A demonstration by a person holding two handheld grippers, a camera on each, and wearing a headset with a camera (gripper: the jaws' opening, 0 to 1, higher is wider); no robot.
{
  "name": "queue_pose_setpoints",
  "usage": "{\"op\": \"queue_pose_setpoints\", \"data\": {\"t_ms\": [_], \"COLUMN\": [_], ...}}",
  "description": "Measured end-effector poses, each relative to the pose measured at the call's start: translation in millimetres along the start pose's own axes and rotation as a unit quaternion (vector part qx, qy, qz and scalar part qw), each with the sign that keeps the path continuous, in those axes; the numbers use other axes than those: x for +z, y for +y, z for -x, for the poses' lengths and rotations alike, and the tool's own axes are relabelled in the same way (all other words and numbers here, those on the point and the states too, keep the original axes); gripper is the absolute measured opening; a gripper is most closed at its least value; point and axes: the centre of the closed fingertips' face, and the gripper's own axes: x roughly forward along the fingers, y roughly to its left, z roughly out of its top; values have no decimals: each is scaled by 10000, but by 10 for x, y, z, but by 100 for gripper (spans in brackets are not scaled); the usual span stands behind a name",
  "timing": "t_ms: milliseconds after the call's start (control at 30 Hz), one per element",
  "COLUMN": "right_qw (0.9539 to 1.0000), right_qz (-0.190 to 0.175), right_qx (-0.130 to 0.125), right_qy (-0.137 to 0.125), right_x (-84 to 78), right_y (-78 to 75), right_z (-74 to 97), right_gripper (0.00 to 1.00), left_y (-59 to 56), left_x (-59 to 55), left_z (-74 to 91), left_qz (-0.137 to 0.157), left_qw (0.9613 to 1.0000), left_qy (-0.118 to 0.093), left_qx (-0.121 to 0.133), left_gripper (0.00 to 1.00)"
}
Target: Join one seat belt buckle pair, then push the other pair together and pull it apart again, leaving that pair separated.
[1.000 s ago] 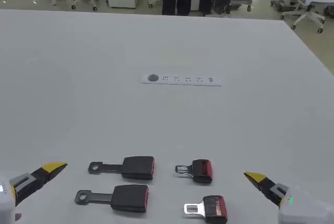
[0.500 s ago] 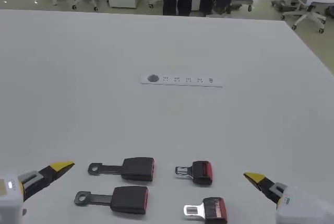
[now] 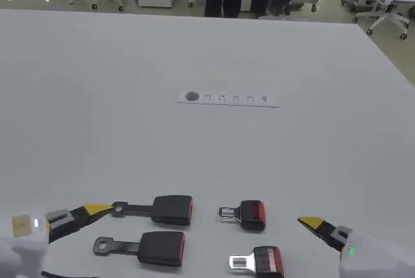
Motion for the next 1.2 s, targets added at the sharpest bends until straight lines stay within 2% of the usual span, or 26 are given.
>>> {"op": "queue_pose_setpoints", "data": {"t_ms": [400, 500, 800, 1067, 1200], "right_qw": [9996, 9993, 9983, 9973, 9963], "right_qz": [233, 263, 383, 432, 464], "right_qx": [117, 209, 405, 545, 640], "right_qy": [114, 136, 177, 254, 330], "right_x": [-46, -56, -79, -114, -154], "right_y": [-8, 4, 20, 20, 32], "right_z": [-62, -79, -141, -201, -220], "right_gripper": [72, 70, 61, 53, 50], "left_y": [18, 3, -12, -45, -67], "left_x": [-67, -74, -102, -152, -191], "left_z": [-172, -220, -353, -445, -487], "left_qz": [-407, -569, -789, -1008, -1228], "left_qw": [9979, 9962, 9916, 9844, 9782], "left_qy": [391, 481, 692, 977, 1144], "left_qx": [-319, -454, -755, -1057, -1220], "left_gripper": [66, 62, 58, 50, 47]}}
